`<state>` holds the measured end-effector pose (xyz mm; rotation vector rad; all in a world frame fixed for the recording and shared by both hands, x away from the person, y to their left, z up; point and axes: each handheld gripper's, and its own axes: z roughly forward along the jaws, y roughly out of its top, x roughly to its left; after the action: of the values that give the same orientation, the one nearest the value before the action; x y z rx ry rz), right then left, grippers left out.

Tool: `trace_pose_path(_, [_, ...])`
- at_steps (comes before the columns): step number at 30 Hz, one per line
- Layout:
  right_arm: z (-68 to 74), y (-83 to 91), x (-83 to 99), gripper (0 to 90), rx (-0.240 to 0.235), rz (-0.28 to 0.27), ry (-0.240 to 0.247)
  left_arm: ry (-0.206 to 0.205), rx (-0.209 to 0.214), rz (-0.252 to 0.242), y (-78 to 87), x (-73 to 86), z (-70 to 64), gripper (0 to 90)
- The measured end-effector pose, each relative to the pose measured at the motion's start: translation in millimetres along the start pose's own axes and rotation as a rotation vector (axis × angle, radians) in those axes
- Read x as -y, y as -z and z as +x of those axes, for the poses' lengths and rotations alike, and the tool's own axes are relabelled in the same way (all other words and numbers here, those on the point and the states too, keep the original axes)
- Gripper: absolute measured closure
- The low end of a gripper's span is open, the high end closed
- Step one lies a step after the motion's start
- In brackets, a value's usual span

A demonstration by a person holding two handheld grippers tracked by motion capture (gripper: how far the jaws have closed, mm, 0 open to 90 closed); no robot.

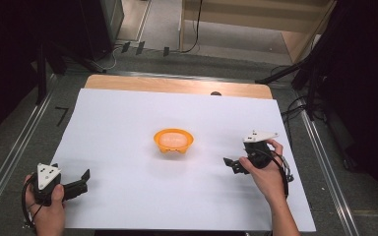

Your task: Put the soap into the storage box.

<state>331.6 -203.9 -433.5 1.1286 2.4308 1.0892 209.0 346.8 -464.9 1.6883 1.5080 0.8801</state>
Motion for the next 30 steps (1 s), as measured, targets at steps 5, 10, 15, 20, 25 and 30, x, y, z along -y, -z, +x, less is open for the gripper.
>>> trace_pose_path(5, [-4.4, 8.6, 17.5, 0.0, 0.016, -0.021, -0.035, -0.003, -0.002, 0.004, 0.3, -0.2, -0.3, 0.0])
trace_pose_path(10, [-9.7, 16.7, 33.8, 0.0, 0.037, -0.042, -0.061, -0.008, -0.003, 0.005, 0.3, -0.3, -0.6, 0.0])
trace_pose_path(15, [-15.2, 27.3, 51.5, 0.0, 0.048, -0.078, -0.089, -0.013, -0.005, 0.008, 0.0, -0.3, -1.0, 0.0])
trace_pose_path(20, [-19.3, 33.8, 63.3, 0.0, 0.072, -0.097, -0.11, -0.014, -0.008, 0.007, -0.2, -0.2, -1.3, 0.0])
trace_pose_path(25, [-22.9, 39.9, 78.6, 0.0, 0.085, -0.116, -0.134, -0.015, -0.01, 0.006, -0.2, -0.2, -1.5, 0.0])
trace_pose_path(30, [-26.3, 47.3, 94.7, 0.0, 0.098, -0.137, -0.148, -0.015, -0.011, 0.007, -0.1, -0.2, -1.4, 0.0])
